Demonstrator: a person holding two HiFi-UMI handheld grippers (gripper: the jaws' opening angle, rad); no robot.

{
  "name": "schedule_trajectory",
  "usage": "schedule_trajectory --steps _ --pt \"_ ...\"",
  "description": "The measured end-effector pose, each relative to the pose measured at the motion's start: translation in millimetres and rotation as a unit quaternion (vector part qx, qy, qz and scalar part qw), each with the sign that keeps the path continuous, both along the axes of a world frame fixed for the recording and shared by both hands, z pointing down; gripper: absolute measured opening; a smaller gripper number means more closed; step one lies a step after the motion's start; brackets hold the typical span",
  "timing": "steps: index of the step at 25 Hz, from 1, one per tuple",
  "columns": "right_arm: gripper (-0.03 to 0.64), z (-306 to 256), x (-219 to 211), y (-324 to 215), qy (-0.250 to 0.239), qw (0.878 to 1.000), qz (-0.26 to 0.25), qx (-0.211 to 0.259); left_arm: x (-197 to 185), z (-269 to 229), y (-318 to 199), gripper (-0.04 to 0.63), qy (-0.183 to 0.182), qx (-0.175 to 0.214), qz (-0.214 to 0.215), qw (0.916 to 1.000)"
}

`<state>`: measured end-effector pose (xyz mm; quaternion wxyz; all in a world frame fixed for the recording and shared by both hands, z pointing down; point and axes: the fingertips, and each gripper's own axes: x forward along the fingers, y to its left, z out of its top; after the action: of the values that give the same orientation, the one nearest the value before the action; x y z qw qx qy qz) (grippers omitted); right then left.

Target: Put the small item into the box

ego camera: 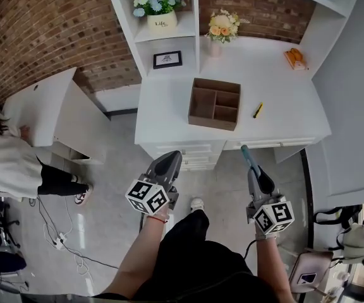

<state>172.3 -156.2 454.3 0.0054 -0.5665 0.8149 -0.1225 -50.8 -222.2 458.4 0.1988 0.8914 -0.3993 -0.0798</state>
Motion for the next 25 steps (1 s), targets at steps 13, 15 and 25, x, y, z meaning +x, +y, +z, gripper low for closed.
schedule_trajectory --steps 13,15,25 --pt "0.066 19 1 -78 0.012 0.999 -0.014 -0.029 18 18 -76 0.002 -0.003 -0.017 0.014 0.9998" --pt "0.066 21 -1 -89 0.014 0.999 -0.017 -0.033 17 20 -86 0.002 -0.004 -0.018 0.015 0.9997" --pt "0.066 34 -12 -129 0.034 0.997 -0.037 -0.057 29 33 -116 0.002 -0.005 -0.026 0.034 0.9991"
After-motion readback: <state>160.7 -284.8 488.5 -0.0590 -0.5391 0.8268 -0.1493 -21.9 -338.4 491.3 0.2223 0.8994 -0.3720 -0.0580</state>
